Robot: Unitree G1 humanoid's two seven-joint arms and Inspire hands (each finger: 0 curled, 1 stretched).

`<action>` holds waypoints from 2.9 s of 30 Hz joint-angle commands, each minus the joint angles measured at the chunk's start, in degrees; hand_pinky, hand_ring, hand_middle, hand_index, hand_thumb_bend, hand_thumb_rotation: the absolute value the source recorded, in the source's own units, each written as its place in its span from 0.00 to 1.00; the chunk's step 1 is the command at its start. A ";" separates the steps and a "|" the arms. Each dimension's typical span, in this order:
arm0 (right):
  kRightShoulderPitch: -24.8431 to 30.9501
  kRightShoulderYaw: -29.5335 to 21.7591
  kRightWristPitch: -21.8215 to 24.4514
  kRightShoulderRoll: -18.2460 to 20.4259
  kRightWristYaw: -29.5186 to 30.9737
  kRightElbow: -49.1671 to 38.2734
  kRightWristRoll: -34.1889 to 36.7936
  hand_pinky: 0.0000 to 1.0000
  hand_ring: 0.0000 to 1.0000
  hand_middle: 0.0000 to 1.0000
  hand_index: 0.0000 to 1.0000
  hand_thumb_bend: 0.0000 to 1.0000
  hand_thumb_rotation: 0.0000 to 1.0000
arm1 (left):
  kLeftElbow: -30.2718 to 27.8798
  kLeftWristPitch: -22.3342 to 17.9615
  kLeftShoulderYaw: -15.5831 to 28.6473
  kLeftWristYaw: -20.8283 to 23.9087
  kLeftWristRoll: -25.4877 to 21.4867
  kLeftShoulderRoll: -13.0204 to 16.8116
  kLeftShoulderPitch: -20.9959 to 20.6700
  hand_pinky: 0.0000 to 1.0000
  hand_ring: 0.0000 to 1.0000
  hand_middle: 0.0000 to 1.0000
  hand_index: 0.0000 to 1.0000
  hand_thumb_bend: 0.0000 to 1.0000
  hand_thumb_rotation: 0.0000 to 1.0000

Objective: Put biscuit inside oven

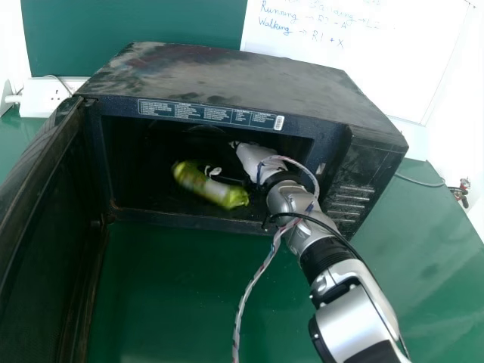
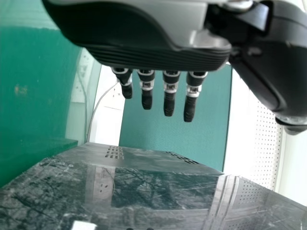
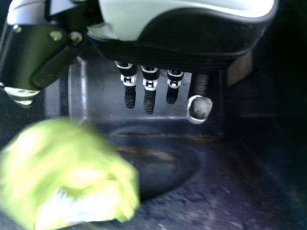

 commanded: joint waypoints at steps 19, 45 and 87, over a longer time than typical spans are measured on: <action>4.72 -2.73 -4.05 -4.76 -0.55 -11.36 3.56 0.00 1.00 0.94 0.99 0.92 0.84 | 0.62 -0.30 0.05 1.59 1.54 -0.05 0.13 0.94 0.89 0.91 0.92 0.87 1.00; 28.15 -9.31 -4.18 -14.95 5.09 -47.62 5.38 0.00 1.00 0.91 0.99 0.90 0.84 | 0.48 0.34 0.03 1.52 1.32 0.33 0.17 0.94 0.89 0.89 0.91 0.89 1.00; 81.97 -43.60 4.62 -25.38 33.12 -106.98 54.37 0.00 1.00 0.91 1.00 0.88 0.86 | 3.20 0.09 0.17 0.84 2.26 1.48 -1.99 1.00 0.96 0.95 0.93 1.00 1.00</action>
